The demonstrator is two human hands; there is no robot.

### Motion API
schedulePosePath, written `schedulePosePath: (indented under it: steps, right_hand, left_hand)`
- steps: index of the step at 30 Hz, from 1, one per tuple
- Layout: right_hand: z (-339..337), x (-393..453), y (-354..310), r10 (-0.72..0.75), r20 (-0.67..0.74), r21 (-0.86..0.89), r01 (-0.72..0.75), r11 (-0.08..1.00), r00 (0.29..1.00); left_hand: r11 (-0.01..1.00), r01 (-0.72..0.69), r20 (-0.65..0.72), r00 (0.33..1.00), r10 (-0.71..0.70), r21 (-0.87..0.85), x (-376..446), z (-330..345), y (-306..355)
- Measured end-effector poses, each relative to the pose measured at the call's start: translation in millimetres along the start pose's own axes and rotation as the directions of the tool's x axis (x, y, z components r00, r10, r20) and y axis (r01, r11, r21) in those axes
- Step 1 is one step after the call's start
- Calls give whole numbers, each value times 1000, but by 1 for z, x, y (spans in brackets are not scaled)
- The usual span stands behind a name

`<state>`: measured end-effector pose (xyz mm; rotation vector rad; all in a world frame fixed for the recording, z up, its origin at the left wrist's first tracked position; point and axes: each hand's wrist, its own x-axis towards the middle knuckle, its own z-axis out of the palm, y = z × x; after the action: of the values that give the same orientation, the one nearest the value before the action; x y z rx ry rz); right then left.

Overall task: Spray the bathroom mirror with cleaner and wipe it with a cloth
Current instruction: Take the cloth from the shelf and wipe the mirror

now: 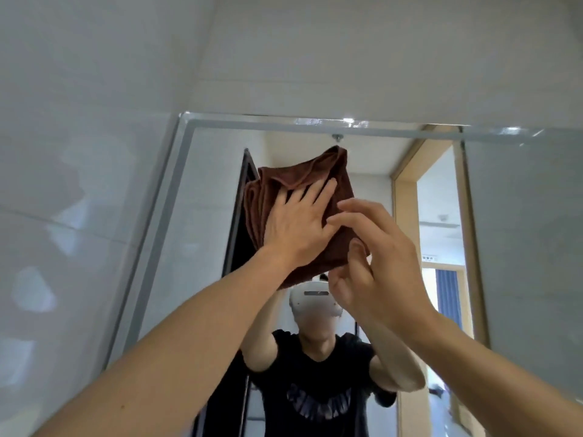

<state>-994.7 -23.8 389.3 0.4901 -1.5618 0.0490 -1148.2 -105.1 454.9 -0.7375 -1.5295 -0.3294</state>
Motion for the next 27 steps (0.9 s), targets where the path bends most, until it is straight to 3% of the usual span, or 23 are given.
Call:
schedulePosePath:
  steps: [3, 5, 8, 11, 13, 16, 17, 18, 19, 20, 24, 27]
  right_hand:
    - [-4, 18, 0, 10, 13, -34, -9, 999, 1000]
    - [-7, 25, -1, -18, 59, -64, 22, 998, 998]
    - [-19, 30, 4, -87, 131, -108, 102, 989, 988]
    - [-41, 34, 17, -80, 118, -132, 96, 987, 990]
    - [-53, 33, 24, -44, 61, -61, 47, 997, 997]
    - [-62, 28, 25, -11, -27, 97, 14, 995, 1000]
    - [-63, 27, 24, -4, -70, 121, 13, 993, 998]
    - [-63, 27, 24, 8, -116, 142, 8, 990, 993]
    - [-61, 26, 22, 26, -155, 166, 0, 986, 988]
    - [-59, 26, 20, 42, -184, 183, -8, 983, 982]
    - [-43, 32, 5, 2, -189, 186, 34, 982, 982]
    - [-32, 36, 1, -40, -169, 185, 71, 980, 985]
  left_hand:
    - [997, -66, -15, 998, 67, 41, 16, -10, -36]
    - [993, 90, -60, 995, -86, 73, 39, -15, -62]
    - [915, 402, -106, 912, -397, 34, 72, -14, -75]
    - [862, 506, -87, 859, -504, 7, 98, -10, -36]
    - [898, 440, -72, 895, -440, -7, 113, -13, 10]
    - [985, 148, -13, 989, -150, -89, 123, -19, 84]
    - [993, 44, 8, 999, -44, -114, 116, -17, 105]
    - [978, 61, 98, 994, -42, -200, 103, -21, 120]
    - [985, 10, 139, 990, 14, -171, 88, -33, 128]
    - [964, 4, 160, 986, 40, -266, 79, -44, 129]
    - [987, -115, 17, 993, 118, -111, 109, -27, 72]
    - [999, -5, -10, 1000, 5, -35, 127, -23, 6]
